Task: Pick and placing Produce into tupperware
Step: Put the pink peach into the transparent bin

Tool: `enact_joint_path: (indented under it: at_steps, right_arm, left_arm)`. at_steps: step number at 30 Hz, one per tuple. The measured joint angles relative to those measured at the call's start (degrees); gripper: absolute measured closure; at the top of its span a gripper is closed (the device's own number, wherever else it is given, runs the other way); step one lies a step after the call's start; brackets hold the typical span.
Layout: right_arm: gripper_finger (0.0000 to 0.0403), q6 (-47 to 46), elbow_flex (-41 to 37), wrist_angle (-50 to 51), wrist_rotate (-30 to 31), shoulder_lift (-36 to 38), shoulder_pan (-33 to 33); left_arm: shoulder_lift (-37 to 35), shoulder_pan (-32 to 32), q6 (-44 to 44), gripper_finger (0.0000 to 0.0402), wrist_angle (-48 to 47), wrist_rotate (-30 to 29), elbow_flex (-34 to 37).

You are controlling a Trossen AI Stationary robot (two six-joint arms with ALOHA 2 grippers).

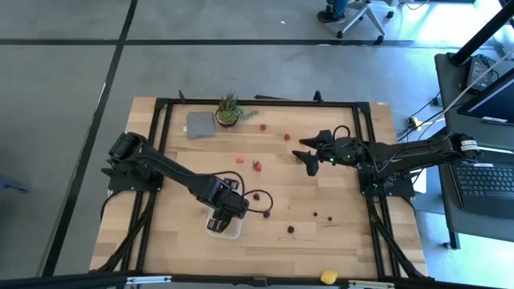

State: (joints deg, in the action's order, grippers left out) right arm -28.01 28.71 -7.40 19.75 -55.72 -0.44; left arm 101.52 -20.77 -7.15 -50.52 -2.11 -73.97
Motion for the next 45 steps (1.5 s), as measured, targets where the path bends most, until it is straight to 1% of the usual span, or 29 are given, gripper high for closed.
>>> enact_joint_path:
  at_steps: [3, 6, 9, 11, 15, 19, 20, 22, 25, 27, 30, 32, 35, 40, 42, 45]
  right_arm:
    - [0.0100, 0.00, 0.00, 0.00, 0.00, 0.00, 0.00]
    - [0.0100, 0.00, 0.00, -0.02, 0.00, 0.00, 0.00]
    - [0.0100, 0.01, 0.00, -0.03, 0.00, 0.00, 0.01]
    - [0.0100, 0.02, 0.00, 0.05, 0.00, -0.02, -0.03]
    - [0.0100, -0.39, 0.00, -0.23, 0.02, -0.02, -0.01]
    - [0.0100, -0.24, 0.00, -0.31, 0.02, -0.02, -0.01]
    - [0.0100, -0.24, 0.00, -0.35, 0.03, -0.02, -0.01]
    - [0.0100, -0.31, 0.00, -0.73, 0.04, -0.02, -0.05]
    - [0.0100, -0.37, 0.00, -1.06, 0.07, -0.02, -0.10]
    - [0.0100, -0.86, 0.00, -1.18, 0.29, -0.02, -0.13]
    - [0.0100, -2.68, 0.00, -1.17, 2.57, -0.02, -0.14]
    - [0.0100, -3.33, 0.00, -1.12, 3.96, -0.02, -0.14]
    - [0.0100, -3.88, 0.00, -1.05, 4.61, -0.02, -0.16]
    - [0.0100, -4.85, 0.00, -0.52, 4.63, -0.07, -0.19]
    - [0.0100, -4.91, 0.00, -0.55, 4.79, -0.07, -0.20]
    - [0.0100, -4.80, 0.00, -0.55, 4.85, -0.07, -0.21]
  left_arm:
    - [-0.40, 0.99, 0.07, 0.0194, -1.99, 0.12, 0.00]
    - [-1.28, 2.46, 0.85, 0.0158, -6.14, 0.16, 0.01]
    - [-2.51, 4.09, 4.09, 0.0128, -9.27, 0.14, -0.13]
    - [-4.16, 5.46, 7.09, 0.0117, -9.45, 0.13, -0.11]
    - [-8.14, 9.28, 13.47, 0.0108, -9.58, -0.05, -0.13]
    - [-13.03, 14.29, 16.11, 0.0107, -10.78, 4.31, -0.13]
    - [-14.16, 15.41, 17.10, 0.0107, -11.02, 4.59, -0.13]
    - [-16.39, 17.93, 20.20, 0.0107, -10.92, 3.96, -0.13]
    - [-18.39, 22.05, 26.03, 0.0107, -10.91, 0.28, -0.13]
    - [-18.38, 25.06, 29.64, 0.0107, -10.76, -0.61, -0.13]
    - [-17.20, 29.37, 32.68, 0.0107, -10.13, -0.54, -0.23]
    - [-15.48, 32.09, 34.79, 0.0107, -9.41, 0.43, -0.18]
    - [-12.66, 35.18, 39.58, 0.0107, -8.13, 3.50, -0.13]
    - [-7.34, 37.12, 47.60, 0.0107, -4.47, 7.90, -0.13]
    - [-5.61, 37.34, 47.76, 0.0107, -2.13, 9.23, -0.13]
    - [-3.48, 37.54, 48.56, 0.0107, 1.57, 9.73, -0.13]
